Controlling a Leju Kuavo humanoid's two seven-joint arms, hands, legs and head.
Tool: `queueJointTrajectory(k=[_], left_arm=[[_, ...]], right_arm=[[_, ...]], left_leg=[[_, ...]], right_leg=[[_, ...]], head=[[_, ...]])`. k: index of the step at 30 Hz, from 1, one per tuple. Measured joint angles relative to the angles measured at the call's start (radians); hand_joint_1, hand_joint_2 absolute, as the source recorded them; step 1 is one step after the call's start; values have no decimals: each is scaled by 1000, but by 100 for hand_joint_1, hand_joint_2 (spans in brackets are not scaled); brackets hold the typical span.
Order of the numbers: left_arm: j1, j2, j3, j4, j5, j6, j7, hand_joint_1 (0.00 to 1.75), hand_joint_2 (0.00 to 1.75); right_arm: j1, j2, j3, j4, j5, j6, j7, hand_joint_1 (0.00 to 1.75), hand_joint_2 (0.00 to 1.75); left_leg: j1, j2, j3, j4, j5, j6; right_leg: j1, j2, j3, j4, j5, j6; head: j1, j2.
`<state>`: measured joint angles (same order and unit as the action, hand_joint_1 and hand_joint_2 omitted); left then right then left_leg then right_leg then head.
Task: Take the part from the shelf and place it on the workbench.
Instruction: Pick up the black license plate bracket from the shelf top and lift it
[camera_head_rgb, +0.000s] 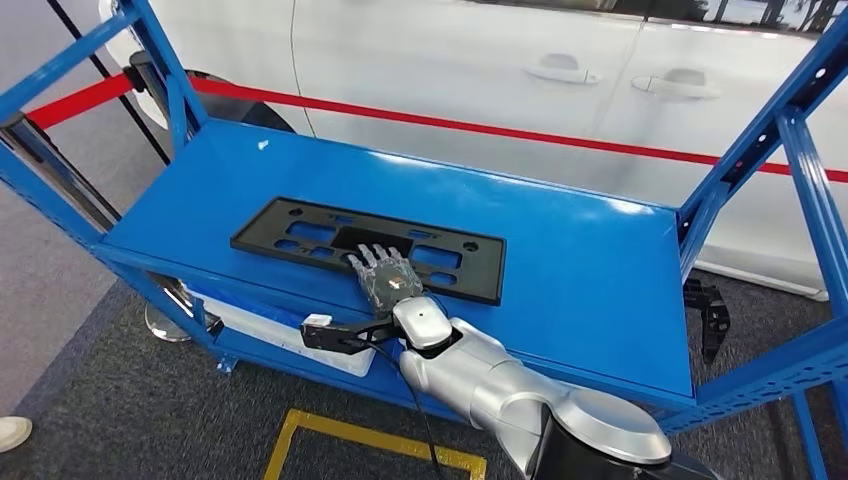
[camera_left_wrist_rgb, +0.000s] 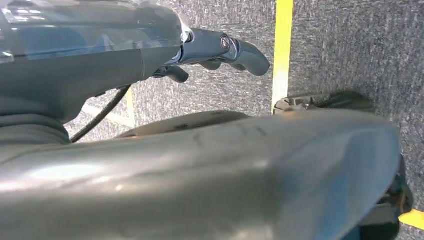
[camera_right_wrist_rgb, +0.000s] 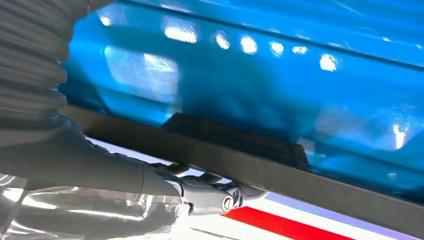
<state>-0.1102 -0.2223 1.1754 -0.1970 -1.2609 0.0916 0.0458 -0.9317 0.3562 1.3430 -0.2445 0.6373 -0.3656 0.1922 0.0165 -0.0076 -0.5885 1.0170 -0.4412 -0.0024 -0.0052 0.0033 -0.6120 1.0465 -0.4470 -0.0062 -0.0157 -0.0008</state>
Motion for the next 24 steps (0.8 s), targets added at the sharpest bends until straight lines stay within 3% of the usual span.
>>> queueJointTrajectory(k=[3, 5, 7, 9, 10, 11, 12, 14, 16, 20, 22, 24], left_arm=[[0, -2, -1, 0, 0, -2, 0, 0, 0], [0, -2, -2, 0, -2, -3, -1, 0, 0], [0, -2, -4, 0, -4, -3, -2, 0, 0], [0, -2, -5, 0, -6, -3, -3, 0, 0], [1, -2, -6, 0, -6, -3, -4, 0, 0], [0, -2, -6, 0, -6, -3, -4, 0, 0], [0, -2, -6, 0, -6, -3, -4, 0, 0], [-2, -2, -6, 0, -6, -3, -4, 0, 0], [-4, -3, -6, 0, -6, -3, -4, 0, 0], [-6, -4, -7, 1, -5, -3, -7, 0, 0], [-10, -4, -7, 1, -2, -3, -10, 0, 0], [-13, -4, -7, 1, 0, -3, -11, 0, 0]], right_arm=[[-1, 4, -6, -2, 0, -2, -1, 0, 175], [-2, 6, -8, -3, 0, -3, 0, 0, 175], [-5, 7, -8, -4, 1, -3, 0, 0, 175], [-10, 7, -8, -5, 4, -1, 1, 0, 175], [-14, 7, -8, -7, 6, 2, 1, 0, 175], [-20, 7, -8, -10, 9, 6, 1, 0, 175], [-30, 7, -8, -13, 12, 9, 2, 0, 175], [-57, 8, -8, -21, 16, 12, 3, 0, 175], [-81, 7, -8, -24, 18, 13, 6, 0, 175], [-96, 7, -8, -28, 23, 16, 16, 0, 175], [-104, 7, -8, -31, 28, 21, 18, 0, 175], [-110, 7, -8, -35, 33, 29, 19, 0, 175]], left_leg=[[0, -1, -4, -2, 1, -18], [1, 1, -14, 20, -19, -25], [2, 2, -53, 107, -68, -30], [4, 2, -111, 231, -120, -36], [5, 2, -129, 270, -128, -39], [7, 2, -130, 272, -117, -41], [9, 2, -113, 238, -90, -44], [14, 3, -44, 102, -29, -46], [13, 1, -1, 17, -8, -37], [10, 2, 0, 3, -2, -6], [12, 4, 0, -3, 3, 7], [9, 5, -1, -3, 3, 12]], right_leg=[[-1, 0, 1, -16, 0, -11], [-7, -4, 6, -26, 5, -22], [-8, -8, 7, -28, 6, -27], [-6, -12, 6, -26, 6, -29], [-6, -13, 6, -25, 5, -30], [-7, -13, 5, -23, 5, -29], [-8, -13, 5, -21, 4, -28], [-8, -9, 4, -13, 1, -22], [-4, -5, 1, -7, -1, -10], [-6, -3, -5, 0, -5, 13], [-9, -3, -39, 72, -52, 20], [-9, -3, -101, 201, -111, 23]], head=[[0, 0], [-1, 0], [-2, 0], [-2, 0], [-2, 0], [-2, 0], [-2, 0], [-2, 0], [-1, 0], [0, 0], [0, 0], [0, 0]])
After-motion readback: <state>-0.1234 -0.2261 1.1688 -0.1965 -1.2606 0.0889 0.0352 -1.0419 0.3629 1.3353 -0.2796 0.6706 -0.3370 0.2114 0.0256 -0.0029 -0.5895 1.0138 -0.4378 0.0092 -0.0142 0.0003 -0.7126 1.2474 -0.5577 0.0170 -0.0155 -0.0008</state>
